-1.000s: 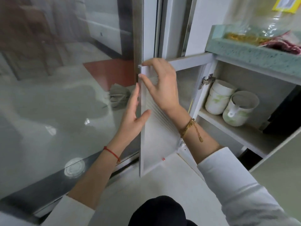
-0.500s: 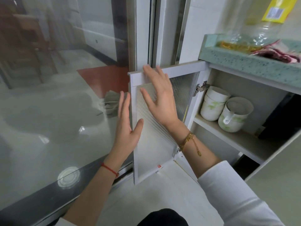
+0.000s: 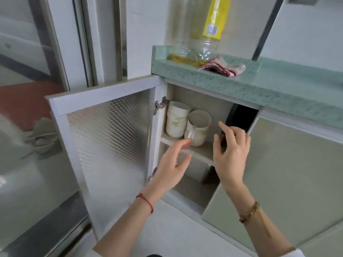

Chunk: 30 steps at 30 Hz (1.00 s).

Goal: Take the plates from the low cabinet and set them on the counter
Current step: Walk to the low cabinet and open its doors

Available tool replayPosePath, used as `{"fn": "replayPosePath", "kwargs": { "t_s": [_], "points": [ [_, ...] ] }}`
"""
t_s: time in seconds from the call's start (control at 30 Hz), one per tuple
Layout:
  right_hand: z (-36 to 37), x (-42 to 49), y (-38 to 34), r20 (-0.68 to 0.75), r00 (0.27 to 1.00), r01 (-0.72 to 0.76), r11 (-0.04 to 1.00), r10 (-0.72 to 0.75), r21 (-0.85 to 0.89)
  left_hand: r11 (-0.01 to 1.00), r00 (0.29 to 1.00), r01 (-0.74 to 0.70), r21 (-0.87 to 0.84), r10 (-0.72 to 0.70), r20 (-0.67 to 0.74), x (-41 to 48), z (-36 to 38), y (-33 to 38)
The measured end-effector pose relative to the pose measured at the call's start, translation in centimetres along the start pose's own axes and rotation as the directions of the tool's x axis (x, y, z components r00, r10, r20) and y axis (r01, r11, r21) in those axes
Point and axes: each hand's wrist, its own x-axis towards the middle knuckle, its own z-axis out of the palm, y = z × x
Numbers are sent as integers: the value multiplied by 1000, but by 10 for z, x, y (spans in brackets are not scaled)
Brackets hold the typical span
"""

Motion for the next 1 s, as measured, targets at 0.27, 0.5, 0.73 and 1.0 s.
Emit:
{"fn": "replayPosePath", "kwargs": {
  "t_s": [0.27,0.5,0.73,1.0],
  "points": [
    [-56,25,61,-119,986,-138,966,115,-216,963,954,128,-239,-54,294,87,114,47],
    [-69,43,67,-20,990,-139,954,139,-266,968,941,172,-185,-106,320,121,159,67],
    [-86,33,57,-35,993,-114,965,109,-234,943,967,89,-322,-4,256,89,130,60],
    [-144,-1,34,-119,992,-48,990,32,-136,838,911,78,-540,160,381,20,100,83]
  ]
}}
